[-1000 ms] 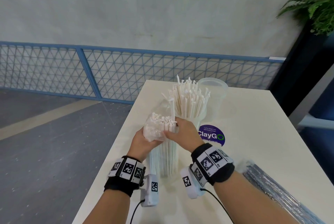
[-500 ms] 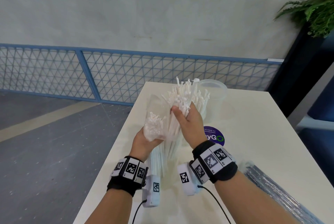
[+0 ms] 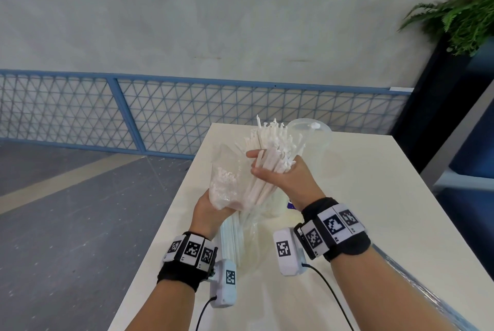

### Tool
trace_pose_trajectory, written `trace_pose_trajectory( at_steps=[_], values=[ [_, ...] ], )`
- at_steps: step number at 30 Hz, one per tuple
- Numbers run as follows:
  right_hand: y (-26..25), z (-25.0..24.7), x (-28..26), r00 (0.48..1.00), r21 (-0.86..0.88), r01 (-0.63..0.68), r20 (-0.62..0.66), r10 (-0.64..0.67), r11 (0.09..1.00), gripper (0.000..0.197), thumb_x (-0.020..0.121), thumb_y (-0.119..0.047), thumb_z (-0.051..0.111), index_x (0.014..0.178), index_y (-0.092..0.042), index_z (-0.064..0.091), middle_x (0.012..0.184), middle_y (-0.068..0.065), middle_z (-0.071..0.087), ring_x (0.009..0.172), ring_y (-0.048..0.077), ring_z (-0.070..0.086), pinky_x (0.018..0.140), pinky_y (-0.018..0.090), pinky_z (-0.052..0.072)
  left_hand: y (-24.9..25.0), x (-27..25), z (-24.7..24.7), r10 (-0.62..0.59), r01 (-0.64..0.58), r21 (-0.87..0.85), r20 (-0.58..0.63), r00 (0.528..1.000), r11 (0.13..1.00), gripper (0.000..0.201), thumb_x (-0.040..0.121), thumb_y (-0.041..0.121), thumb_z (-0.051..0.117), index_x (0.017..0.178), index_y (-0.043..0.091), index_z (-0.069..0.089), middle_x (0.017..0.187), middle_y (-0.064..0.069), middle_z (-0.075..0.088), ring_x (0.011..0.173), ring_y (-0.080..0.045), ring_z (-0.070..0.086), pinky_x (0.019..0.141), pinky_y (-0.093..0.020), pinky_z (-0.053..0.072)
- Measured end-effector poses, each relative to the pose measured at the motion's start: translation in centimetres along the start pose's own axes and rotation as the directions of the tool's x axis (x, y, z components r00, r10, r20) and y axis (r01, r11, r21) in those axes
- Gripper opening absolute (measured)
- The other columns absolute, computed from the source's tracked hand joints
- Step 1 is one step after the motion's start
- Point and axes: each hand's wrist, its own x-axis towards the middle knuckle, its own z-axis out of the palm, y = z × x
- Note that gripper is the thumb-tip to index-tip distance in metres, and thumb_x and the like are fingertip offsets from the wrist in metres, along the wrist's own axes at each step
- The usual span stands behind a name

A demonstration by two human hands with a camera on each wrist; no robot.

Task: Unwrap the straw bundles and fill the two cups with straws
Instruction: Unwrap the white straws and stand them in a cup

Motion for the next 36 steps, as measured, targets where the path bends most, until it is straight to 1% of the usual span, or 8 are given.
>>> trace_pose_trajectory(
  at_steps=[3, 6, 14, 17, 24, 28, 32, 36],
  values=[
    [-0.1, -0.1, 0.0, 0.999, -0.019, 0.026, -0.031, -0.026, 0.999, 0.010, 0.084, -0.014, 0.065, 0.078, -0.021, 0.068, 0.086, 0.001, 0.072, 0.097, 0.019, 0.067, 0.085, 0.023, 0.049, -0.1, 0.0, 0.1, 0.006, -0.006, 0.005, 0.004, 1.000, 1.000, 0.042, 0.065, 0.003, 0.080, 0.102, 0.009, 0.060, 0.083, 0.006, 0.062, 0.082, -0.014, 0.058, 0.064, -0.016, 0.043],
    [-0.6, -0.2, 0.5, 0.982, 0.091, 0.073, -0.180, -0.055, 0.993, 0.008, 0.087, -0.013, 0.062, 0.079, -0.013, 0.061, 0.068, -0.001, 0.066, 0.081, 0.023, 0.068, 0.087, 0.037, 0.051, 0.3, -0.2, 0.3, 0.012, -0.013, 0.030, 0.028, 1.000, 0.999, 0.040, 0.066, 0.006, 0.081, 0.099, 0.014, 0.060, 0.088, 0.003, 0.063, 0.084, -0.014, 0.058, 0.068, -0.021, 0.044],
    [-2.3, -2.2, 2.5, 0.875, 0.327, 0.128, -0.482, 0.049, 0.936, 0.019, 0.087, -0.017, 0.062, 0.069, -0.013, 0.057, 0.059, -0.004, 0.061, 0.060, 0.011, 0.061, 0.058, 0.023, 0.049, 0.2, -0.2, -0.1, 0.007, -0.007, -0.004, 0.046, 0.999, 1.000, 0.039, 0.067, 0.003, 0.080, 0.097, 0.015, 0.058, 0.085, 0.004, 0.062, 0.081, -0.013, 0.058, 0.068, -0.021, 0.045],
    [-2.6, -3.0, 3.0, 0.842, 0.407, 0.161, -0.532, 0.090, 0.899, 0.020, 0.088, -0.016, 0.061, 0.069, -0.014, 0.057, 0.056, -0.006, 0.061, 0.063, 0.012, 0.064, 0.058, 0.022, 0.051, -0.3, 0.0, -0.3, -0.010, 0.011, -0.034, 0.030, 0.999, 0.999, 0.037, 0.066, 0.005, 0.081, 0.094, 0.018, 0.059, 0.095, -0.006, 0.065, 0.092, -0.023, 0.060, 0.082, -0.031, 0.046],
    [-2.6, -4.8, 3.7, 0.775, 0.470, 0.191, -0.611, 0.161, 0.862, 0.015, 0.088, -0.015, 0.061, 0.074, -0.011, 0.056, 0.067, 0.000, 0.058, 0.064, 0.014, 0.069, 0.060, 0.025, 0.054, -0.7, 0.2, -0.5, -0.001, 0.004, -0.082, 0.037, 0.999, 0.997, 0.039, 0.070, 0.001, 0.077, 0.104, 0.011, 0.059, 0.099, -0.008, 0.066, 0.096, -0.024, 0.061, 0.081, -0.029, 0.044],
    [-4.0, -6.3, 4.2, 0.712, 0.494, 0.291, -0.683, 0.160, 0.819, 0.018, 0.089, -0.012, 0.059, 0.072, -0.009, 0.054, 0.062, 0.002, 0.056, 0.055, 0.015, 0.063, 0.058, 0.028, 0.054, -1.4, 0.6, -1.1, -0.018, 0.020, -0.098, 0.022, 1.000, 0.995, 0.039, 0.071, 0.000, 0.076, 0.108, 0.004, 0.062, 0.106, -0.015, 0.067, 0.102, -0.029, 0.062, 0.090, -0.036, 0.047],
    [-5.8, -6.8, 4.7, 0.628, 0.314, 0.352, -0.778, 0.027, 0.881, 0.022, 0.088, -0.014, 0.059, 0.068, -0.009, 0.054, 0.046, -0.005, 0.059, 0.048, 0.011, 0.059, 0.055, 0.027, 0.051, -1.4, 0.6, -1.0, -0.006, 0.008, -0.094, 0.027, 1.000, 0.996, 0.034, 0.071, 0.000, 0.076, 0.101, 0.010, 0.063, 0.098, -0.009, 0.068, 0.100, -0.027, 0.063, 0.088, -0.034, 0.046],
    [-6.4, -6.0, 5.8, 0.614, 0.052, 0.327, -0.771, -0.170, 0.944, 0.022, 0.086, -0.022, 0.060, 0.092, -0.001, 0.057, 0.055, -0.004, 0.061, 0.054, 0.013, 0.057, 0.058, 0.028, 0.049, -1.3, 0.7, -0.9, 0.007, -0.005, -0.089, 0.025, 1.000, 0.996, 0.037, 0.070, 0.001, 0.077, 0.101, 0.014, 0.061, 0.097, -0.006, 0.067, 0.098, -0.025, 0.062, 0.085, -0.032, 0.045]
  ],
)
